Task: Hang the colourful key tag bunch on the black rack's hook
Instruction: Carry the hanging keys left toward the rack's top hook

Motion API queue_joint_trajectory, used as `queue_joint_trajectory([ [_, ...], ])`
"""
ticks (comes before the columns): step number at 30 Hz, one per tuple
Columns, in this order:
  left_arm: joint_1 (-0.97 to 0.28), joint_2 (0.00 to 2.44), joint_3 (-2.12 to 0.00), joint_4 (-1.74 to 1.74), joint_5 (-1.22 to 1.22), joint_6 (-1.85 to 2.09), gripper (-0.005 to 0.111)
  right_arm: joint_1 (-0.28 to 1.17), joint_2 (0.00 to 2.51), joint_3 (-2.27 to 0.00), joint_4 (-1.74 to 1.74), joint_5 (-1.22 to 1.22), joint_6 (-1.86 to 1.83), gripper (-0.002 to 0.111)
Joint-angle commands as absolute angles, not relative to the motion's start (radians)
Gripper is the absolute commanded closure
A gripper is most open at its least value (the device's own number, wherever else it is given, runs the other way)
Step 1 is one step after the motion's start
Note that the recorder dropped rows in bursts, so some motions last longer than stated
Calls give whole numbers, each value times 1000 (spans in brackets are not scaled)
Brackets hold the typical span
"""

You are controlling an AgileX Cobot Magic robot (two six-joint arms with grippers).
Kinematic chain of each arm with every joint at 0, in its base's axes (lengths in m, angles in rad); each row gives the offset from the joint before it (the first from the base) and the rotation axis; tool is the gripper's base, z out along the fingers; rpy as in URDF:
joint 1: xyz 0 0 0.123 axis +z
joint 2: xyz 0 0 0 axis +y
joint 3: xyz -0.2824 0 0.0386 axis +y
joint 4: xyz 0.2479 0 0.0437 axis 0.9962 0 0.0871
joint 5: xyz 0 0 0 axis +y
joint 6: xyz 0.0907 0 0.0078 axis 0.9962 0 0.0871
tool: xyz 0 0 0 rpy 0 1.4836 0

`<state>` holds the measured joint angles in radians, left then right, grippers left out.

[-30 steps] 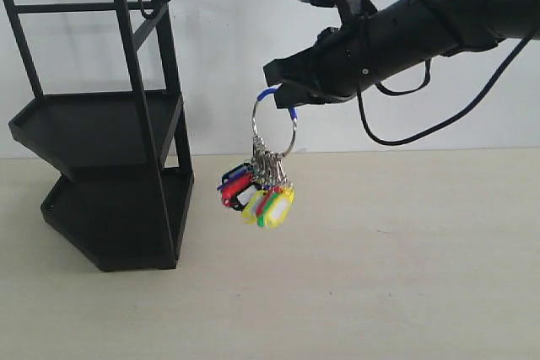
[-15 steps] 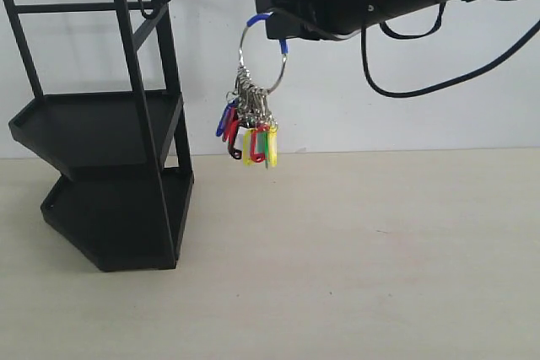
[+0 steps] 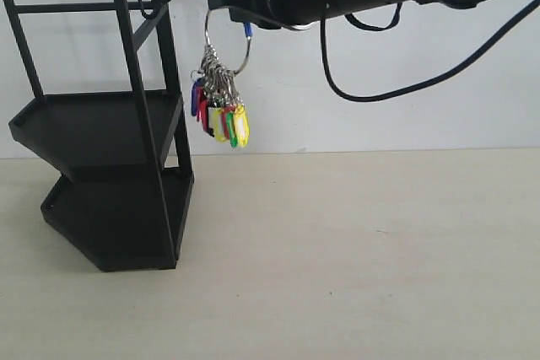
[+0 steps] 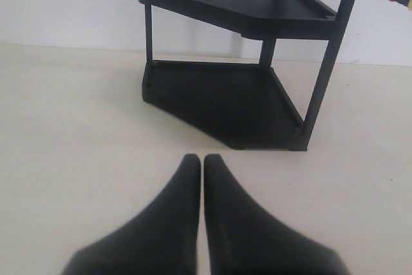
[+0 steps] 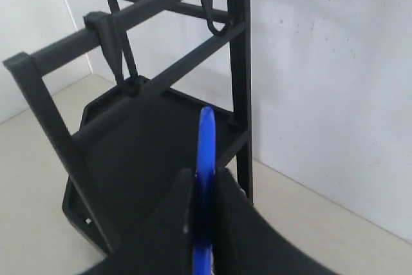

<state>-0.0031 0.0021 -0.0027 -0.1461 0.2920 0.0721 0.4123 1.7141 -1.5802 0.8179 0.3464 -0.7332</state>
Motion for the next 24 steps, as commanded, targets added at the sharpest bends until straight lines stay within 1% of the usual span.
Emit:
queue_joint_trajectory([
  [1,-1,0,0,-141,285,75,102,457,1701,-1586,824,231,-762,109],
  [8,-1,0,0,-141,285,75,102,530,1736,-1586,822,111,-798,109],
  [17,-1,0,0,-141,285,75,102,569,1804,-1586,820,-11,-821,109],
  [24,-1,0,0,-141,285,75,102,599,1829,-1623,820,-53,-837,109],
])
